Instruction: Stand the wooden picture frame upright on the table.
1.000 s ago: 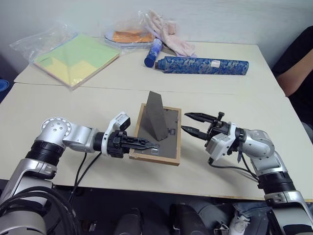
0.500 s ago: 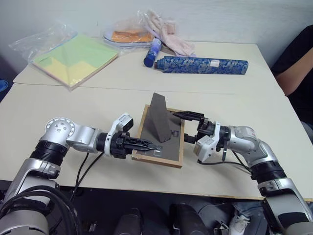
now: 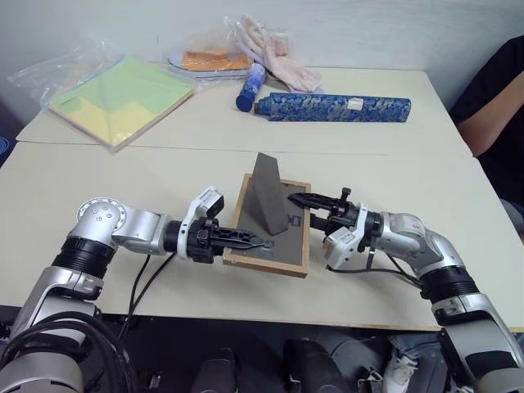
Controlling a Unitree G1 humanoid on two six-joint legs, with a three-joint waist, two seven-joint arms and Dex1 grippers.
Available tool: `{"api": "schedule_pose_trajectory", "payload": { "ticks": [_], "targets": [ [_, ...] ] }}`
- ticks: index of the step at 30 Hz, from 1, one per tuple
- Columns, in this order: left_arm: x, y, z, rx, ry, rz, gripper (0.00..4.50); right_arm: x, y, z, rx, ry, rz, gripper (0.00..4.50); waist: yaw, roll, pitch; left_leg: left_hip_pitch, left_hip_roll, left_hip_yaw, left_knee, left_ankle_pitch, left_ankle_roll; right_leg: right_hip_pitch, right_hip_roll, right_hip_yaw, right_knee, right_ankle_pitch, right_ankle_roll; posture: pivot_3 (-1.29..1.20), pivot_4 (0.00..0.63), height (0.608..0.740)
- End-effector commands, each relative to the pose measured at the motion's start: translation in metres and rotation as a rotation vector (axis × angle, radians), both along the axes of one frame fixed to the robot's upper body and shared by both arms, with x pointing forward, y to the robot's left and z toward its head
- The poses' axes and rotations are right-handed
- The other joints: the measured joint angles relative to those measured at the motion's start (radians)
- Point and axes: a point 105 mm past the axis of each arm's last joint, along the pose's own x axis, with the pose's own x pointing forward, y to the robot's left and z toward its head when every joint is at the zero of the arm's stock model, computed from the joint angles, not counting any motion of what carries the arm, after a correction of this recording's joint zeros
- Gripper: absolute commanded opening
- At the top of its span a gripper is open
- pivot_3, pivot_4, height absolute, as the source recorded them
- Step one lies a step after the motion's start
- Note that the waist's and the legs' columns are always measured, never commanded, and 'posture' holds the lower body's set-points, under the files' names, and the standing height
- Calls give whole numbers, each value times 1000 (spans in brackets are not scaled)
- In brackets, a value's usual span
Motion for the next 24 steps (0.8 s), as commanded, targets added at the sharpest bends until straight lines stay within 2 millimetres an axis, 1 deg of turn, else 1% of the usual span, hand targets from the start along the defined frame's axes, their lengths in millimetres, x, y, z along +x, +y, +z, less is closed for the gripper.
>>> {"api": "schedule_pose_trajectory", "payload": {
  "ticks": [1, 5, 6, 8, 9, 10, 12, 14, 15, 17, 18, 19, 20, 21, 22, 24],
  "targets": [
    [-2, 1, 25, -69, -100, 1, 2619, -2, 6, 18, 88, -60, 27, 1280, 0, 0, 0, 0, 0, 0, 0, 0, 0, 0, 0, 0, 0, 0, 0, 0, 150, 740],
    [3, 17, 24, -29, -155, 109, 3901, -1, 6, 22, 112, -69, 21, 1258, -6, 0, 0, 0, 0, 0, -1, 0, 0, 0, 0, 1, 0, 0, 0, 0, 150, 740],
    [6, 25, 26, -20, -204, 163, 4169, 0, 4, 23, 118, -69, 16, 1258, -7, 0, 0, 0, 0, 0, -1, 0, -1, -1, 0, 1, 0, 0, 0, 0, 150, 740],
    [10, 43, 27, 10, -288, 261, 4181, 1, 1, 25, 136, -57, 2, 1258, -10, 0, 0, 0, 0, -1, -1, 0, -1, -1, 1, 2, 0, 0, 0, 0, 150, 740],
    [14, 54, 30, 14, -367, 329, 4181, 0, -1, 25, 142, -45, 2, 1258, -10, 0, 0, 0, 0, -1, -1, 0, -1, -1, 1, 2, 0, 0, 0, 0, 150, 740],
    [15, 64, 27, 72, -459, 361, 4181, -1, -3, 25, 158, -25, 0, 1258, -11, 0, 0, 0, 0, -2, -1, 1, -1, -1, 1, 1, 0, 0, 0, 0, 150, 740],
    [13, 77, 29, 101, -633, 380, 4181, -2, -6, 24, 188, 41, 0, 1258, -10, 0, 0, 0, 0, -1, -2, 1, -1, -1, 1, 1, -1, 0, -1, 0, 150, 740],
    [11, 85, 28, 131, -733, 384, 4181, -2, -10, 23, 227, 124, -3, 1258, -7, 0, 0, 0, 0, -1, -3, 1, -1, -1, 1, 1, -2, 0, -1, 0, 150, 740],
    [10, 90, 29, 136, -817, 380, 4181, -2, -12, 22, 247, 199, -1, 1258, -3, 0, 0, 0, 0, -1, -2, 1, -1, 0, 1, 1, -2, 0, -1, 0, 150, 740],
    [10, 96, 26, 175, -951, 370, 4500, -1, -19, 33, 401, 419, 19, 1258, 6, 0, 0, 0, 0, -3, -2, 0, -1, 1, 0, 0, -2, 0, -1, 0, 150, 740],
    [9, 97, 25, 181, -991, 367, 4500, -1, -21, 35, 446, 508, 43, 1258, 6, 0, 0, 0, 0, -3, -2, 0, -1, 1, 0, 0, -3, 0, -1, 0, 150, 740],
    [10, 99, 22, 188, -1007, 370, 4500, 1, -24, 36, 511, 670, 64, 1258, 7, 0, 0, -1, 0, -4, -2, 0, -1, 1, 0, -1, -3, 0, -1, 0, 150, 740],
    [9, 98, 20, 187, -1015, 368, 4500, 3, -26, 38, 560, 788, 85, 1258, 7, 0, 0, -1, 0, -4, -1, 0, 0, 1, -1, -1, -3, 0, -1, 0, 150, 740],
    [7, 96, 16, 194, -1029, 354, 4500, 7, -28, 30, 573, 964, 74, 1258, 7, 1, 0, -1, 0, -4, -1, 0, 0, 2, -1, -1, -3, 0, -1, 0, 150, 740],
    [6, 94, 12, 198, -1036, 339, 4500, 8, -30, 27, 587, 1054, 78, 1258, 7, 1, 0, -1, 0, -5, -1, 0, 0, 2, -1, -1, -2, 0, -1, 0, 150, 740],
    [2, 89, 4, 209, -1054, 301, 4500, 18, -36, 20, 622, 1194, 20, 1258, 7, 1, 0, -1, 0, -5, -1, 0, 0, 2, -1, -1, -2, 0, -1, 0, 150, 740]
  ]
}}
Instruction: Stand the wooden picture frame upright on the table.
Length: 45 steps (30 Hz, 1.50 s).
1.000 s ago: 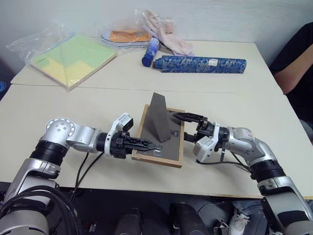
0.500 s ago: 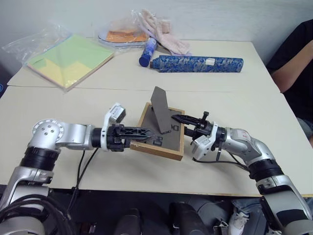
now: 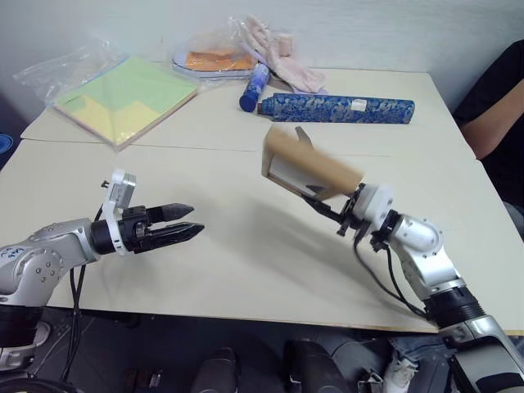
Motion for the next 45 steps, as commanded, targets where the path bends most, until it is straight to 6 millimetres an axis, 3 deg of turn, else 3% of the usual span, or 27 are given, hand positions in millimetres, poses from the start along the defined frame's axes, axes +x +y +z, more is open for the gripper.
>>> {"api": "schedule_pose_trajectory", "payload": {
  "ticks": [1, 3, 5, 12, 22, 24, 26, 33, 36, 40, 45],
  "targets": [
    [-7, -9, -3, 47, -64, -53, 4500, 11, -10, 5, 83, 201, -10, 1258, 0, 0, 0, 0, 0, 0, 0, 0, 0, 0, 0, 0, 0, 0, 0, 0, 150, 740],
    [-8, -12, -6, 47, -64, -64, 4500, 18, -13, 1, 90, 265, -41, 1258, -1, 0, 0, 0, 0, 0, -1, 0, 0, -1, 0, 0, 0, 0, 0, 0, 150, 740],
    [-9, -15, -9, 35, -56, -78, 4500, 22, -15, -15, 79, 419, -44, 1258, -2, 0, 0, -1, 0, 0, -1, 0, 0, -1, 0, 0, 0, 0, 0, 0, 150, 740],
    [-12, -21, -13, 53, -64, -121, 4500, 16, -7, -40, 100, 700, 21, 1258, -2, 0, 0, -1, 0, 1, -1, 0, 0, -2, 0, 0, 0, 0, 0, 0, 150, 740],
    [-7, -23, -14, 59, -87, -110, 4500, 16, -10, -67, 65, 816, -77, 1258, -2, 0, -1, 0, 0, 1, -1, 0, 0, -1, 0, 0, 1, 0, 0, 0, 150, 740],
    [-6, -23, -13, 58, -92, -109, 4500, 15, -9, -65, 82, 842, -70, 1966, -1, 0, -1, 0, 0, 1, -1, 0, 0, -1, 0, 0, 1, 0, 0, 0, 150, 740],
    [-4, -22, -13, 66, -101, -102, 4500, 19, -10, -59, 78, 771, -90, 2528, -1, 0, -1, 0, 0, 1, -1, 0, 0, -1, 0, 0, 1, 0, 0, 0, 150, 740],
    [2, -7, -16, 115, -148, -39, 4500, 3, -19, -49, -18, 687, -38, 4451, 0, 0, -1, -1, -1, 1, -1, 0, 0, -1, 0, 0, 1, 0, 0, 0, 150, 740],
    [0, 12, -26, 195, -193, 17, 4500, -15, -34, -42, -104, 566, -12, 4451, 3, 0, 0, -1, -1, 1, -1, -1, 1, -2, 0, 0, 0, 0, 0, 0, 150, 740],
    [-6, 45, -42, 364, -273, 98, 4500, -37, -62, -34, -251, 226, -28, 4451, 5, 0, 0, -1, -1, 3, -2, -1, 2, -2, 0, 0, -1, 0, 0, 0, 150, 740],
    [-13, 78, -60, 525, -339, 149, 4500, -73, -90, -53, -423, 23, 18, 4451, 9, 0, 0, 1, -1, 4, -2, -2, 2, -1, 0, 1, -1, 0, 0, 0, 150, 740]
  ]
}}
